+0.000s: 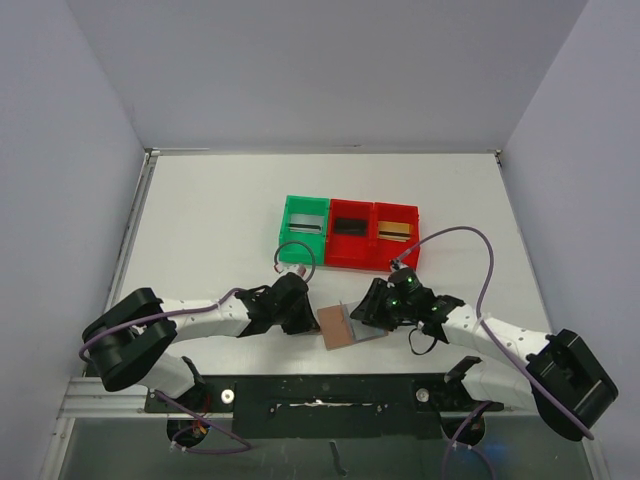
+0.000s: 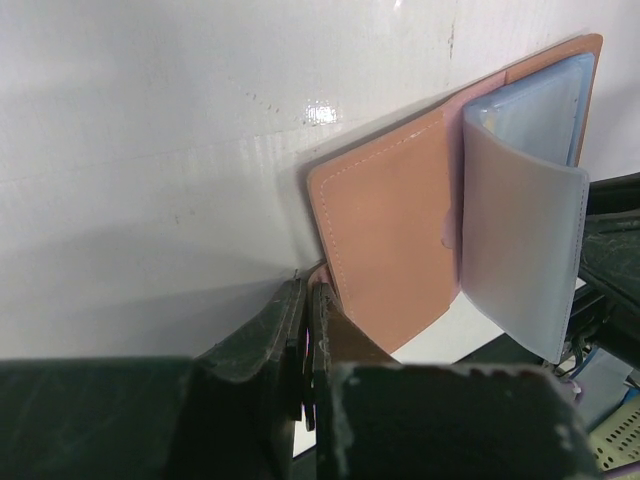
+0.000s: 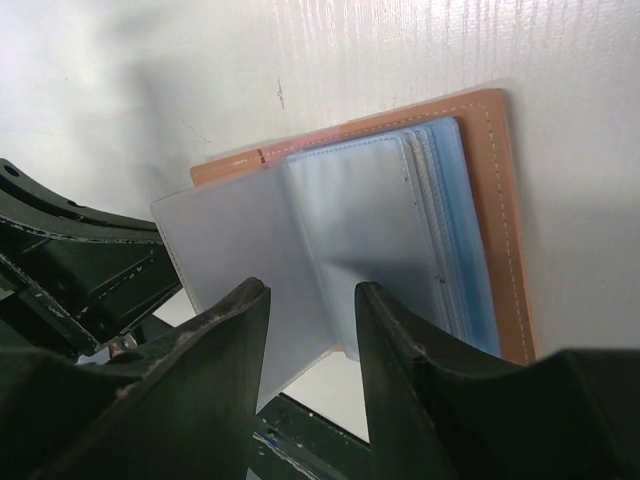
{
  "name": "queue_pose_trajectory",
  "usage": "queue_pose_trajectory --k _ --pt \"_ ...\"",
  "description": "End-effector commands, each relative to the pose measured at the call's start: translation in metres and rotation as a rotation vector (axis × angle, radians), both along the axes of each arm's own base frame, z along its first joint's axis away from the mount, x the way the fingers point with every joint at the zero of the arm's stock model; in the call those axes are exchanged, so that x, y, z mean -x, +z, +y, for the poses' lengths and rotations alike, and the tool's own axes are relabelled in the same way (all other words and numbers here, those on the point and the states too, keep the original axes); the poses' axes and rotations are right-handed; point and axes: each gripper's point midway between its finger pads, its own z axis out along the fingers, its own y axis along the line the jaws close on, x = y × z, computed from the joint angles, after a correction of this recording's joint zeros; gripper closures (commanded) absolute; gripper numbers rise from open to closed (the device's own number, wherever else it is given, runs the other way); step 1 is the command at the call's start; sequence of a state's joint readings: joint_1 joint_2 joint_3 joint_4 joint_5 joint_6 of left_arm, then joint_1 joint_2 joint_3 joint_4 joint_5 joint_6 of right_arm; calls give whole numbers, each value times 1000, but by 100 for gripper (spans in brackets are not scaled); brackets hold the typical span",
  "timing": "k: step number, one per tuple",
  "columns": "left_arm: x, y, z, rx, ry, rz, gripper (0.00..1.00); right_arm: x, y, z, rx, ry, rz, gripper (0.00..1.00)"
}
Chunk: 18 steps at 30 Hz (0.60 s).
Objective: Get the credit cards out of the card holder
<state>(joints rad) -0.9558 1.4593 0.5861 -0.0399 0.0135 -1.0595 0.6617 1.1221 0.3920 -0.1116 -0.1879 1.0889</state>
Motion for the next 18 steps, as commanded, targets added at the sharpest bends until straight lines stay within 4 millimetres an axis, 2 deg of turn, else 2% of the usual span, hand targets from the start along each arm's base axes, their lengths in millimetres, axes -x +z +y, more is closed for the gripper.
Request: queue_pose_trajectory --k 1,4,6,10,18 --pt "-7 12 -14 39 -23 -40 99 -18 26 3 0 -35 -87 56" --pt "-7 14 -15 51 -25 -46 100 -19 25 -3 36 -58 -85 51" --pt "-8 15 -16 52 -26 -51 100 -18 18 -15 117 -72 -69 48" --pt "-9 16 -16 47 -26 -51 100 -16 12 -25 209 -52 -53 46" --pt "-8 13 -19 49 -43 -41 100 -7 1 -2 247 63 -37 47"
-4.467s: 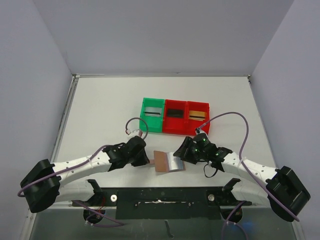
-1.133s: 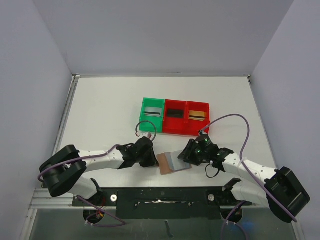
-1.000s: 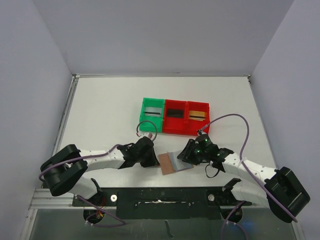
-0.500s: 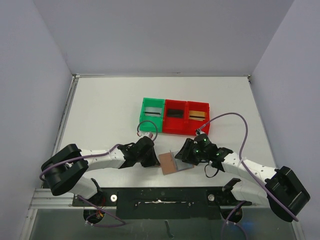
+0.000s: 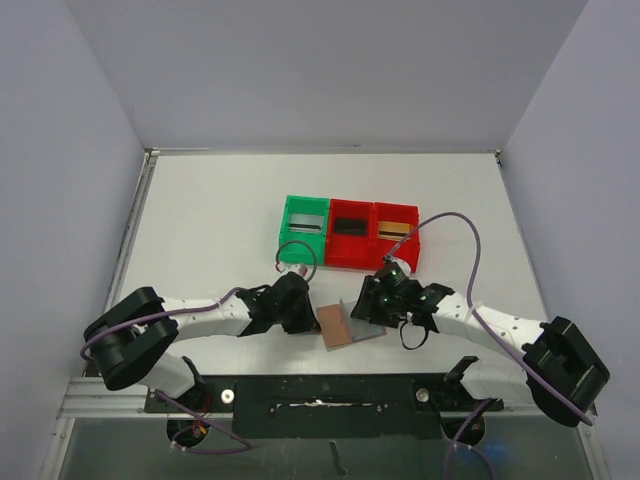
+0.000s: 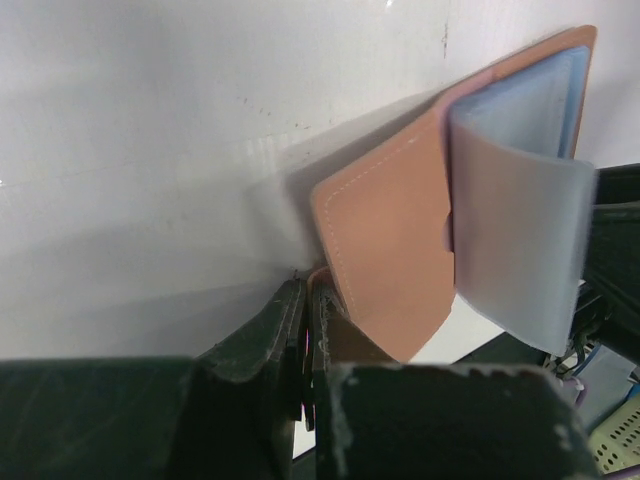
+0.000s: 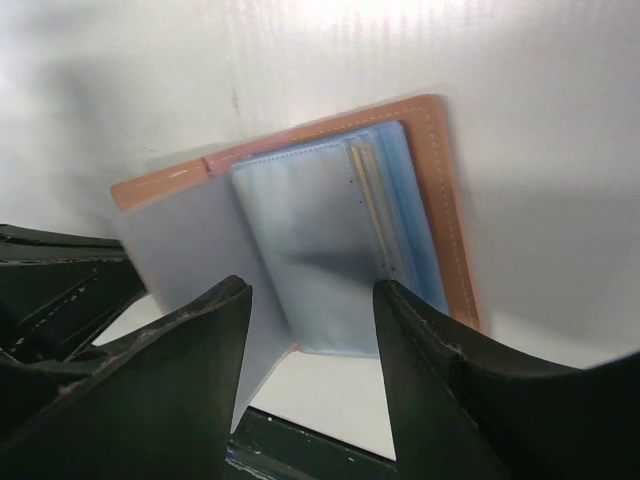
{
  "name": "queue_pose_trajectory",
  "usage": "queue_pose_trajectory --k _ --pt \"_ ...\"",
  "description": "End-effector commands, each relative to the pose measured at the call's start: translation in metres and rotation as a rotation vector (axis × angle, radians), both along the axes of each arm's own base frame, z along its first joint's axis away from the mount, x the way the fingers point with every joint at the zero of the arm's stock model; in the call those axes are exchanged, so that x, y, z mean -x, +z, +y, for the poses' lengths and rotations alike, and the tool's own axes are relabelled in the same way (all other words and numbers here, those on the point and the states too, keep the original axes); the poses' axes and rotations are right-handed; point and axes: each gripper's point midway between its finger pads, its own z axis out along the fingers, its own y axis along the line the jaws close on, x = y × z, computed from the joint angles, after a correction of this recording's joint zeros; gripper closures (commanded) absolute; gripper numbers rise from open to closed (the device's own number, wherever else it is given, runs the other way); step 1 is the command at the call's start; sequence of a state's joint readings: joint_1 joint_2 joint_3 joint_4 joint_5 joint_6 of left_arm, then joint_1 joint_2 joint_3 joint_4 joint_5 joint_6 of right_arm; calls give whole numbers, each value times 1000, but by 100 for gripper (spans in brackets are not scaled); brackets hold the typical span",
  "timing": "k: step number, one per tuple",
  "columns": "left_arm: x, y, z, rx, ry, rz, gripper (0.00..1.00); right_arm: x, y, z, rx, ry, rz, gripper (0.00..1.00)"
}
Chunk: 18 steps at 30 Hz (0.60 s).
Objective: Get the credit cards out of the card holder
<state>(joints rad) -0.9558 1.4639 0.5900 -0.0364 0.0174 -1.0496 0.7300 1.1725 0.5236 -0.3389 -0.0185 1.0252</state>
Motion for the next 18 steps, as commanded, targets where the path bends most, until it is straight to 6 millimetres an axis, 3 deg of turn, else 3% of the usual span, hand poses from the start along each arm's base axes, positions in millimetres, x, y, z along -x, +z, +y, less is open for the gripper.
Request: queue_pose_trajectory --k 1,13,18 --pt "-7 13 -18 49 -34 -35 100 -5 0 15 40 58 -15 49" --pt "-5 9 -18 38 -40 -23 100 -8 20 55 -67 160 -68 60" --pt "-6 10 -15 22 -33 -26 100 -20 36 31 38 83 -130 53"
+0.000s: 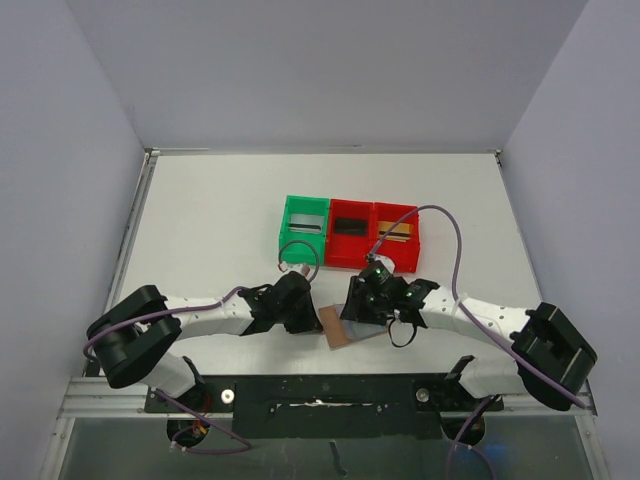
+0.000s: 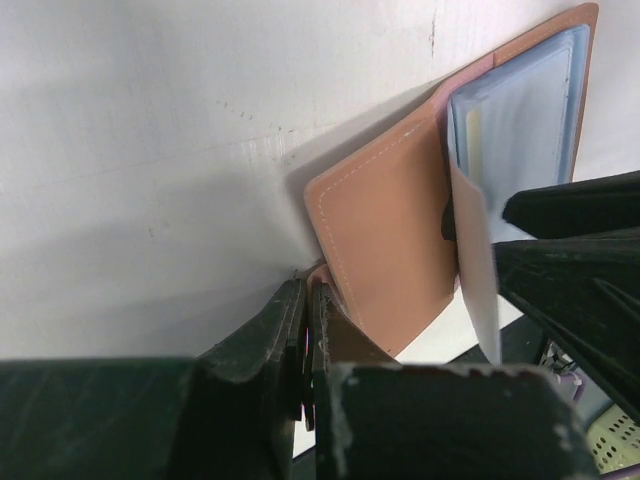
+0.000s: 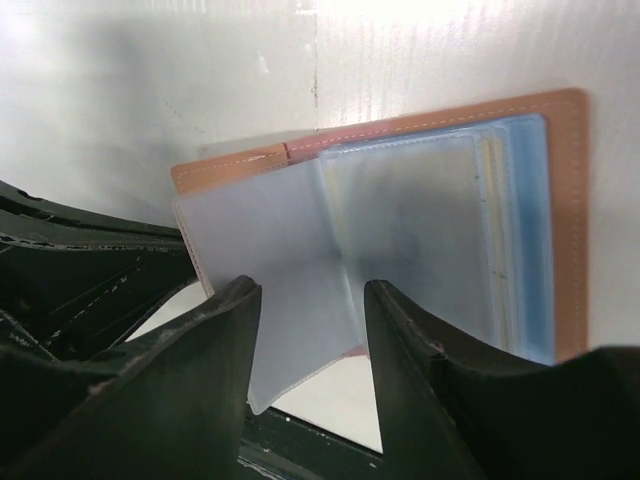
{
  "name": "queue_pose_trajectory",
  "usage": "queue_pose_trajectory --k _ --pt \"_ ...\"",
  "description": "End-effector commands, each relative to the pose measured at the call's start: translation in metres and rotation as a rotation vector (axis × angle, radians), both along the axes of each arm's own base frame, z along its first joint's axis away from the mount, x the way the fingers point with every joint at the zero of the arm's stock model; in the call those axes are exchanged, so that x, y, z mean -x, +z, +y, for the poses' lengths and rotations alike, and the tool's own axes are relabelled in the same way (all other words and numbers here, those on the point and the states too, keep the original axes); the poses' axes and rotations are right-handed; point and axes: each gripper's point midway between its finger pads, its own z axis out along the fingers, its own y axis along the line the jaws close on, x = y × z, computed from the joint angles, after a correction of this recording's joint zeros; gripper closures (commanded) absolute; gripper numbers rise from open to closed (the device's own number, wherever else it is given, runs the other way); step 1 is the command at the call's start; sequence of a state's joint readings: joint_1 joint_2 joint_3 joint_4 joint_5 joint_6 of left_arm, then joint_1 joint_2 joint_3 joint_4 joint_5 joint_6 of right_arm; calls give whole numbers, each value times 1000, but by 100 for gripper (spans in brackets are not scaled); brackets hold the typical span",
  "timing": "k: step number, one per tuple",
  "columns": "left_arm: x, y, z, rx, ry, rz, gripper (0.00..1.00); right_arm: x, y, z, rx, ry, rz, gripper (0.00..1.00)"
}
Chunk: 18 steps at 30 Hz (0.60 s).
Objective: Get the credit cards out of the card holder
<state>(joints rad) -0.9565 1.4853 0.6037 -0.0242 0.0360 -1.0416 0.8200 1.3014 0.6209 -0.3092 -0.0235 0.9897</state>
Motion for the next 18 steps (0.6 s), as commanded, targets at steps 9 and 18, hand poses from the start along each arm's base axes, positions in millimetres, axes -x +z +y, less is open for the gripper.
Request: queue_pose_trajectory --k 9,18 --pt "-6 14 -11 14 -31 -37 100 -22 27 -48 178 -75 -106 37" --pt "-9 19 -17 23 -41 -42 100 -16 5 -32 215 -6 -55 41"
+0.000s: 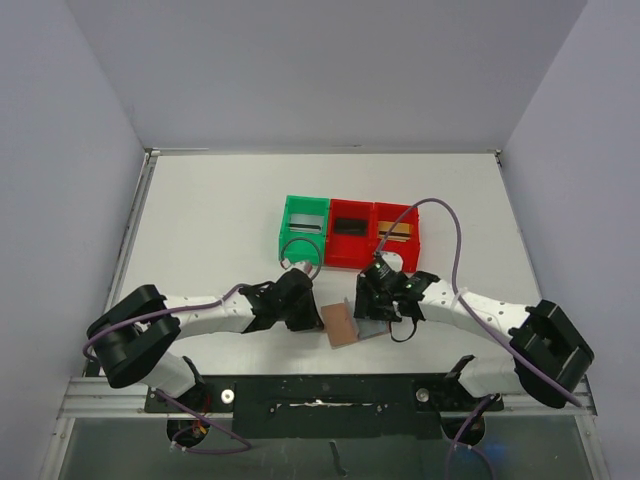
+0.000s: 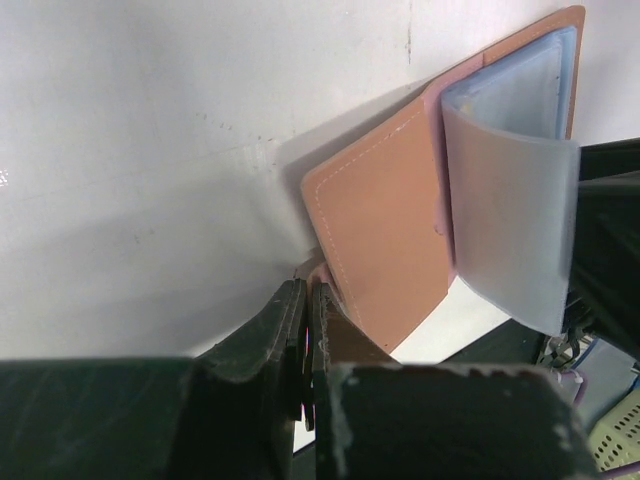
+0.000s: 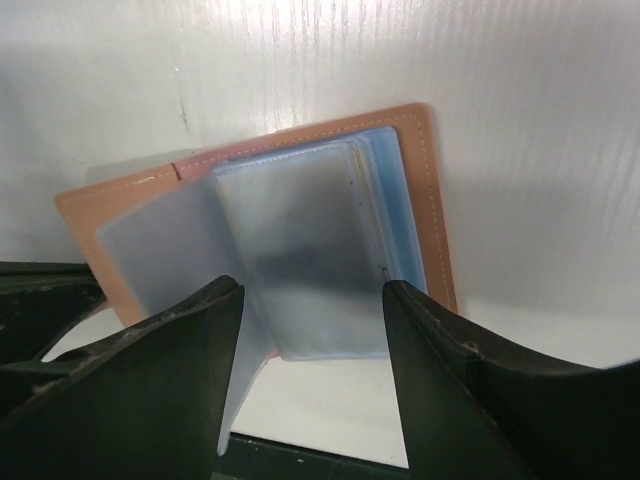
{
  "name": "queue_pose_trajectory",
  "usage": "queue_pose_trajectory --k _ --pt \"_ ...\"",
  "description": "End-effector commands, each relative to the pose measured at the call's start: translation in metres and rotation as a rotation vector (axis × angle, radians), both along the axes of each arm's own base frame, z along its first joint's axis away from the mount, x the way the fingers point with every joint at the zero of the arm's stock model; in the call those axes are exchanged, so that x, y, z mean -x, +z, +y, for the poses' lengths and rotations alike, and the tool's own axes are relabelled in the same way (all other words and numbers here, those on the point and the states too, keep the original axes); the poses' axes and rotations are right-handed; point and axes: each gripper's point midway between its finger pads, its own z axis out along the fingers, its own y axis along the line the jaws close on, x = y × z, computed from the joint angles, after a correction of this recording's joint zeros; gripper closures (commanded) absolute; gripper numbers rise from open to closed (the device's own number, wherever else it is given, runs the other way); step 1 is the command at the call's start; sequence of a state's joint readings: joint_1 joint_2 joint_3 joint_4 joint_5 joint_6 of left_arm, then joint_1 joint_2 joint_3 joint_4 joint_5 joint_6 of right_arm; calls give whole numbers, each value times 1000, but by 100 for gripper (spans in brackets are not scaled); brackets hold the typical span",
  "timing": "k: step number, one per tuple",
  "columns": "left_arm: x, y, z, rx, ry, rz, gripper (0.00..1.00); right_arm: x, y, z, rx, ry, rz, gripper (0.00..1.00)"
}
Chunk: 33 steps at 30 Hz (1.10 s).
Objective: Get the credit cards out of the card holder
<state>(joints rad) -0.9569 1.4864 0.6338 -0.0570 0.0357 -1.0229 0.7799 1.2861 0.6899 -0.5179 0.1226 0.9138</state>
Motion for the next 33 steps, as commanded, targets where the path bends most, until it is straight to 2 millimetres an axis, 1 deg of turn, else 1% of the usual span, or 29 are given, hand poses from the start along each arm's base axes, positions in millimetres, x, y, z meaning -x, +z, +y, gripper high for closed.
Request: queue_pose_trajectory --k 1,3,5,7,10,15,16,18,21,23,25,27,28,31,33 --pt "-6 13 -14 31 -28 -32 100 -4 2 15 20 51 -21 41" --pt "-6 12 -14 28 -30 -30 100 -4 0 17 43 60 -24 41" --pt "-4 9 -14 24 -36 -21 100 -2 -6 14 80 52 -13 39" --pt "-4 8 -15 19 -37 -14 100 -1 -12 8 134 41 -4 43" --pt "-4 8 -17 28 -34 -10 100 -1 -13 4 185 28 -13 50" --pt "-5 7 -18 21 -43 -11 100 1 -15 9 187 55 -9 60" --pt "-4 6 -17 16 -45 -7 100 1 -14 10 189 56 -12 62" --pt "-4 4 -17 10 -46 -5 100 0 -11 14 184 62 -23 69" --pt "-3 3 -17 14 -45 -3 100 -2 -3 23 135 71 -49 70" --pt "-3 3 -17 15 -46 -2 100 -4 4 24 116 61 -67 71" --pt "-3 2 -17 13 -46 -1 100 -5 10 28 86 70 -84 75" --pt "-3 1 -16 11 -45 1 100 -5 15 32 44 78 -97 86" --pt "-3 1 -17 12 -47 1 100 -5 16 33 30 79 -97 88" --pt "-3 1 -17 12 -48 4 100 -3 19 33 8 71 -102 93" --pt "-2 1 -18 14 -48 5 100 -2 18 32 4 66 -100 94"
